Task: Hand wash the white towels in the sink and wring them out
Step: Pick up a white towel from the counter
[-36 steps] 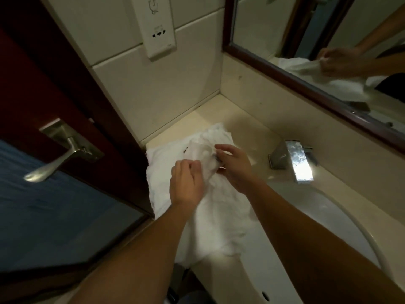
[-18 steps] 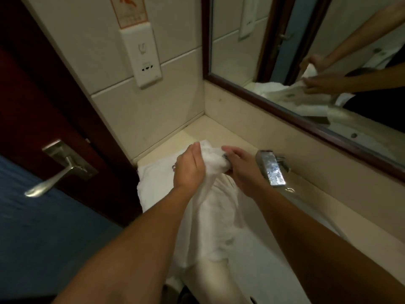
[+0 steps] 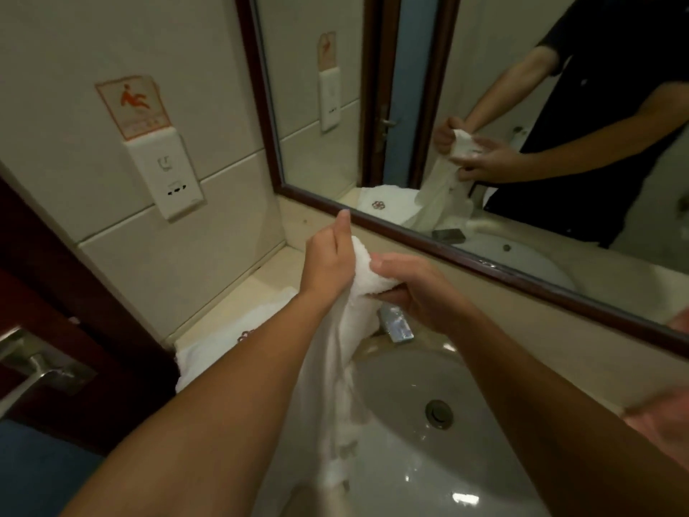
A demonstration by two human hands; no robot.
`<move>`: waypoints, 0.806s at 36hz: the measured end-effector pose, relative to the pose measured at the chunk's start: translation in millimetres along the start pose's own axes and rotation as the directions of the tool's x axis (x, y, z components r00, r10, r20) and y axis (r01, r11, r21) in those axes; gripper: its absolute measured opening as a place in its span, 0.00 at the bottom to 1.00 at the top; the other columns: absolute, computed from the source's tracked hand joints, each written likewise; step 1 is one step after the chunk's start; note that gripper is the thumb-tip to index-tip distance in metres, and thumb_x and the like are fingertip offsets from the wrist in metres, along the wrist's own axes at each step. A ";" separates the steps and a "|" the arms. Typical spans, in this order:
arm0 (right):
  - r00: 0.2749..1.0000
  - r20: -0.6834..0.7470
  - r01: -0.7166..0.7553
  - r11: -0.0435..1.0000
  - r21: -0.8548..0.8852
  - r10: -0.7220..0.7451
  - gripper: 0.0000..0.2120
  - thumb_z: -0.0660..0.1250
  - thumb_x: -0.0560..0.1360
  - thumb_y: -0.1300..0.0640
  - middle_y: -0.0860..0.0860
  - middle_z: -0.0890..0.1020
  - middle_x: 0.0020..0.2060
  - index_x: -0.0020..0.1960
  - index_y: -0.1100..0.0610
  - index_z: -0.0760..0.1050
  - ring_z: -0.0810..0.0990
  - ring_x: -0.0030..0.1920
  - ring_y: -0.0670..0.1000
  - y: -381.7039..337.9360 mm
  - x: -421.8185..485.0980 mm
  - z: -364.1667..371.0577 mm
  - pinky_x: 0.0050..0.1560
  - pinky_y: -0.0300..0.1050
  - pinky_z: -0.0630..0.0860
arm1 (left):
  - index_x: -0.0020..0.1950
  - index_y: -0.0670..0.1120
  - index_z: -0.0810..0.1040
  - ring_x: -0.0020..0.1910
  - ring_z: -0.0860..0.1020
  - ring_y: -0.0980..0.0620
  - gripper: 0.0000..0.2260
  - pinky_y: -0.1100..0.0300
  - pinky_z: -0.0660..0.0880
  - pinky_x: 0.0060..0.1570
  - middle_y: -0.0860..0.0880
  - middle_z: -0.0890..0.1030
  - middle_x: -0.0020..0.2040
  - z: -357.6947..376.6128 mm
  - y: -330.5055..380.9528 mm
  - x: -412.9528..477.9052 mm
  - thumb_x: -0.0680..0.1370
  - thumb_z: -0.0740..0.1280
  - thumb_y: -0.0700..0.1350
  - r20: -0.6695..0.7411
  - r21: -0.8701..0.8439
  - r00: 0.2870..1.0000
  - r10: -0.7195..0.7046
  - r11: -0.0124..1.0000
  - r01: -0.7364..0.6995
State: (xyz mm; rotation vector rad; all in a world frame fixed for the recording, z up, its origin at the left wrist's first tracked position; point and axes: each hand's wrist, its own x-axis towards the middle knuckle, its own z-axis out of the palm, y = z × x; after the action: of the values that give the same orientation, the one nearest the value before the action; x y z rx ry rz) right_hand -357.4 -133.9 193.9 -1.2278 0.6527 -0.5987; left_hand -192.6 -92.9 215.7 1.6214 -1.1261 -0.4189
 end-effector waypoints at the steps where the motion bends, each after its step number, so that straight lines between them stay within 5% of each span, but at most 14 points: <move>1: 1.000 0.024 -0.002 1.000 -0.004 0.002 0.22 0.75 0.78 0.57 0.68 0.82 0.64 0.68 0.67 0.80 0.83 0.64 0.61 -4.3 -8.9 -5.7 0.68 0.55 0.79 | 0.34 0.45 0.71 0.29 0.73 0.57 0.27 0.64 0.67 0.30 0.49 0.74 0.30 6.3 9.8 1.2 0.89 0.54 0.56 0.019 -0.008 1.000 0.010 1.000 -0.010; 4: 0.998 -0.058 0.024 0.993 -0.114 -0.031 0.21 0.79 0.72 0.62 0.66 0.84 0.56 0.63 0.67 0.82 0.82 0.56 0.61 -14.0 -33.0 -22.1 0.63 0.59 0.77 | 0.33 0.47 0.69 0.27 0.70 0.59 0.26 0.65 0.65 0.28 0.51 0.72 0.30 27.8 37.2 6.1 0.88 0.56 0.56 0.090 -0.035 0.995 0.035 0.999 -0.032; 8: 0.953 -0.269 0.073 0.966 -0.249 -0.141 0.10 0.76 0.79 0.59 0.65 0.86 0.48 0.54 0.67 0.84 0.84 0.48 0.55 -26.8 -66.9 -45.9 0.50 0.49 0.83 | 0.31 0.46 0.65 0.28 0.67 0.56 0.27 0.57 0.63 0.31 0.51 0.69 0.28 56.7 70.1 8.4 0.88 0.57 0.56 0.209 -0.076 0.971 0.113 0.992 -0.099; 11: 0.864 -0.427 0.094 0.918 -0.386 -0.268 0.08 0.74 0.81 0.54 0.54 0.88 0.45 0.52 0.59 0.85 0.84 0.43 0.47 -31.0 -88.2 -66.6 0.47 0.41 0.79 | 0.31 0.47 0.64 0.26 0.64 0.59 0.26 0.60 0.62 0.30 0.52 0.66 0.27 77.1 92.3 7.4 0.88 0.59 0.56 0.305 -0.125 0.935 0.181 0.981 -0.149; 14: 0.816 -0.485 0.087 0.897 -0.434 -0.314 0.09 0.73 0.82 0.53 0.54 0.88 0.49 0.55 0.58 0.85 0.84 0.46 0.45 -32.4 -107.5 -82.8 0.47 0.39 0.78 | 0.34 0.46 0.66 0.28 0.64 0.57 0.25 0.57 0.63 0.33 0.50 0.67 0.29 97.3 113.3 3.7 0.87 0.59 0.58 0.413 -0.122 0.881 0.231 0.973 -0.198; 18: 0.770 -0.527 0.078 0.873 -0.482 -0.360 0.17 0.73 0.81 0.45 0.62 0.85 0.49 0.54 0.61 0.85 0.84 0.48 0.57 -38.0 -127.4 -96.2 0.49 0.49 0.75 | 0.33 0.47 0.65 0.25 0.62 0.59 0.26 0.64 0.61 0.27 0.51 0.64 0.29 118.5 135.4 -1.6 0.87 0.60 0.59 0.479 -0.137 0.843 0.246 0.969 -0.205; 22: 0.667 -0.647 -0.092 0.820 -0.564 -0.370 0.17 0.69 0.74 0.31 0.56 0.77 0.56 0.46 0.44 0.84 0.75 0.60 0.59 -47.2 -140.5 -110.7 0.57 0.47 0.73 | 0.33 0.47 0.65 0.24 0.61 0.59 0.26 0.65 0.58 0.25 0.54 0.63 0.26 137.9 151.5 -4.9 0.86 0.61 0.60 0.519 -0.183 0.816 0.255 0.965 -0.186; 26: 0.619 -0.693 -0.116 0.830 -0.546 -0.369 0.14 0.72 0.80 0.42 0.51 0.65 0.59 0.50 0.53 0.82 0.69 0.63 0.51 -61.4 -165.6 -122.6 0.63 0.39 0.69 | 0.31 0.49 0.62 0.23 0.61 0.59 0.27 0.65 0.58 0.24 0.57 0.62 0.25 156.4 163.4 -14.0 0.86 0.61 0.60 0.552 -0.181 0.792 0.262 0.964 -0.193; 29: 0.631 -0.679 -0.108 0.823 -0.557 -0.376 0.19 0.74 0.80 0.47 0.59 0.78 0.51 0.51 0.65 0.83 0.77 0.50 0.50 -66.1 -183.7 -133.3 0.50 0.42 0.73 | 0.32 0.48 0.63 0.24 0.60 0.58 0.26 0.63 0.58 0.25 0.53 0.62 0.27 169.6 164.0 -21.0 0.86 0.61 0.61 0.565 -0.174 0.776 0.281 0.960 -0.220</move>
State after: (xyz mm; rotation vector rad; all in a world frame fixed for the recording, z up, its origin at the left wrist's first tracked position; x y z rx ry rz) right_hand -583.8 -102.6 254.3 -1.5633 1.5666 -1.1581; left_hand -403.4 -168.0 293.2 1.2493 -1.7346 -0.8207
